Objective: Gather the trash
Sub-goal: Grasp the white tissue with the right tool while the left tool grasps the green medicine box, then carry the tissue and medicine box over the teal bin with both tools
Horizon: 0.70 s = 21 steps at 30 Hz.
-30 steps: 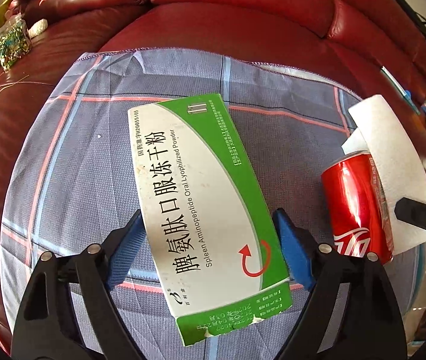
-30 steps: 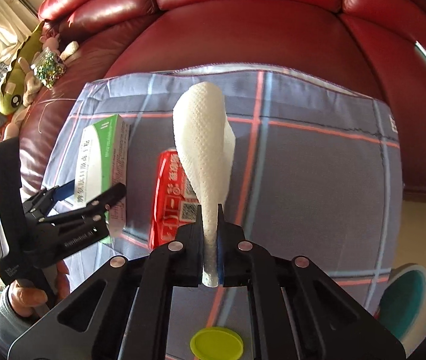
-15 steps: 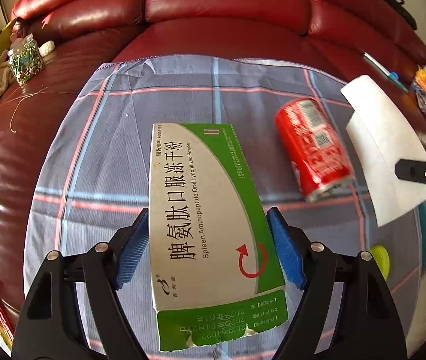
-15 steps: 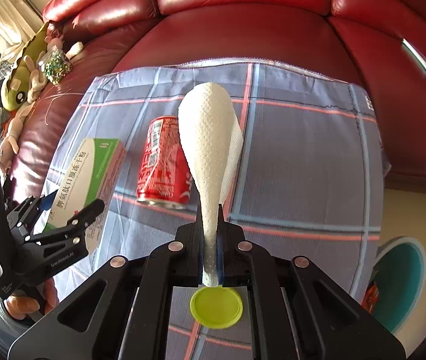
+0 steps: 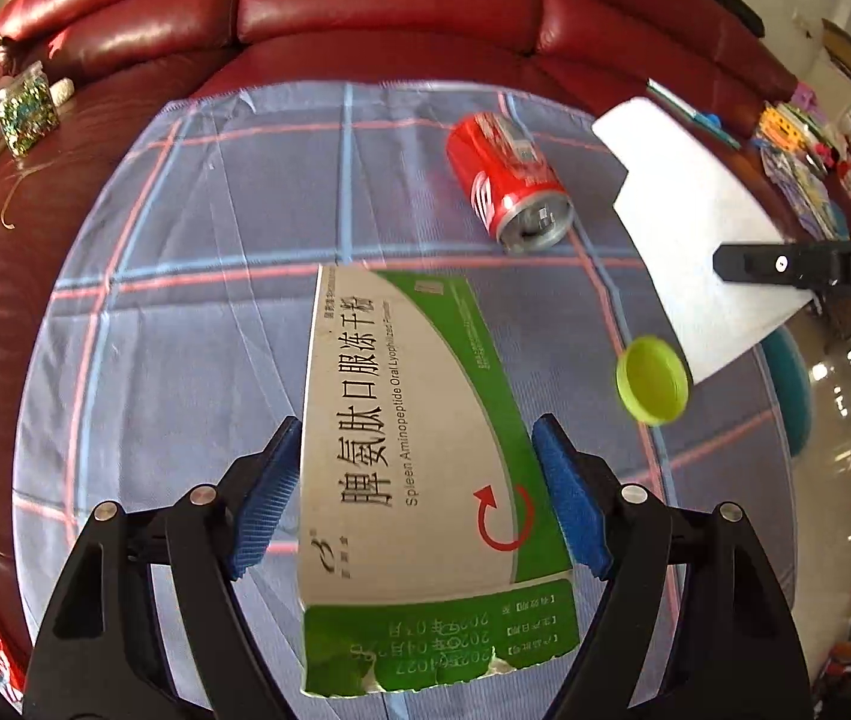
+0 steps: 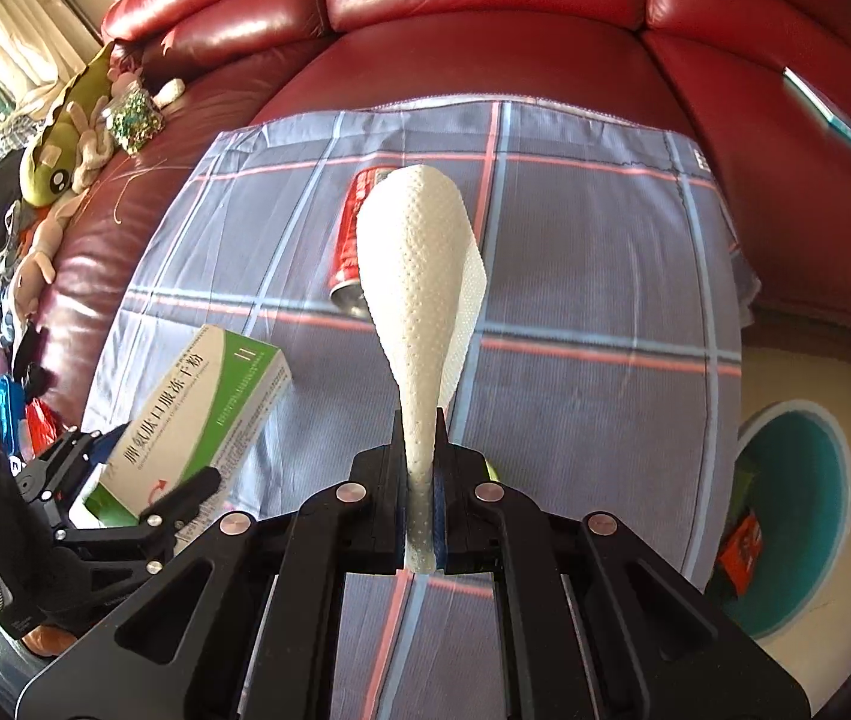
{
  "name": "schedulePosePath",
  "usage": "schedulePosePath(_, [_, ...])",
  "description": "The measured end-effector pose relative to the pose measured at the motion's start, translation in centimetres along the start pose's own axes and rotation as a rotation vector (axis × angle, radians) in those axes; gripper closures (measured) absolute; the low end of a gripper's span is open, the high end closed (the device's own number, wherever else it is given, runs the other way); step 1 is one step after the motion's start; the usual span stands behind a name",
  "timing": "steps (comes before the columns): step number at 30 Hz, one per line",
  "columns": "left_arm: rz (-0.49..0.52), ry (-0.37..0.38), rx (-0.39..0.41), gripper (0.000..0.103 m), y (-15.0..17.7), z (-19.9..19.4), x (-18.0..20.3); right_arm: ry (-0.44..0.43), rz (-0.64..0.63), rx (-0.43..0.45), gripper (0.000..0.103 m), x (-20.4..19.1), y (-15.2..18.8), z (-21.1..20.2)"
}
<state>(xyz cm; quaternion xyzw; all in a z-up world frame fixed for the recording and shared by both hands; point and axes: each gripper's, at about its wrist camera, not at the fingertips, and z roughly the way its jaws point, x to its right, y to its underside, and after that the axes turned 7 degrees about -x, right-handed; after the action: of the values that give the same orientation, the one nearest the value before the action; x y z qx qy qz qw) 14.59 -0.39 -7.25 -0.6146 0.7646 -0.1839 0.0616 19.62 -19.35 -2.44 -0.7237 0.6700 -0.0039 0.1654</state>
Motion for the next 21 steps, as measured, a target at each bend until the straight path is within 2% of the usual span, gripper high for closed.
schedulePosePath(7, [-0.008,-0.031,-0.084,0.026,0.1,2.1,-0.1,0.002,-0.011,-0.019,0.096,-0.5,1.7,0.3])
schedulePosePath(12, [-0.011,-0.062,-0.093,0.019,-0.4,2.2,-0.3,-0.004,-0.014,-0.033,0.096,-0.7,2.0,0.8])
schedulePosePath(17, [-0.006,-0.076,-0.129,0.019,-1.2,3.4,-0.2,-0.006,-0.016,-0.044,0.096,-0.9,1.8,1.5])
schedulePosePath(18, [-0.004,-0.079,-0.131,0.021,-1.2,3.6,-0.1,-0.006,-0.017,-0.044,0.096,-1.0,1.8,1.5])
schedulePosePath(19, [-0.004,-0.079,-0.128,0.029,-1.3,3.7,-0.1,-0.008,-0.017,-0.045,0.096,-1.1,1.8,1.6])
schedulePosePath(21, [0.005,-0.084,-0.107,0.031,-1.4,3.5,0.0,-0.006,-0.018,-0.045,0.096,-1.1,1.8,1.7])
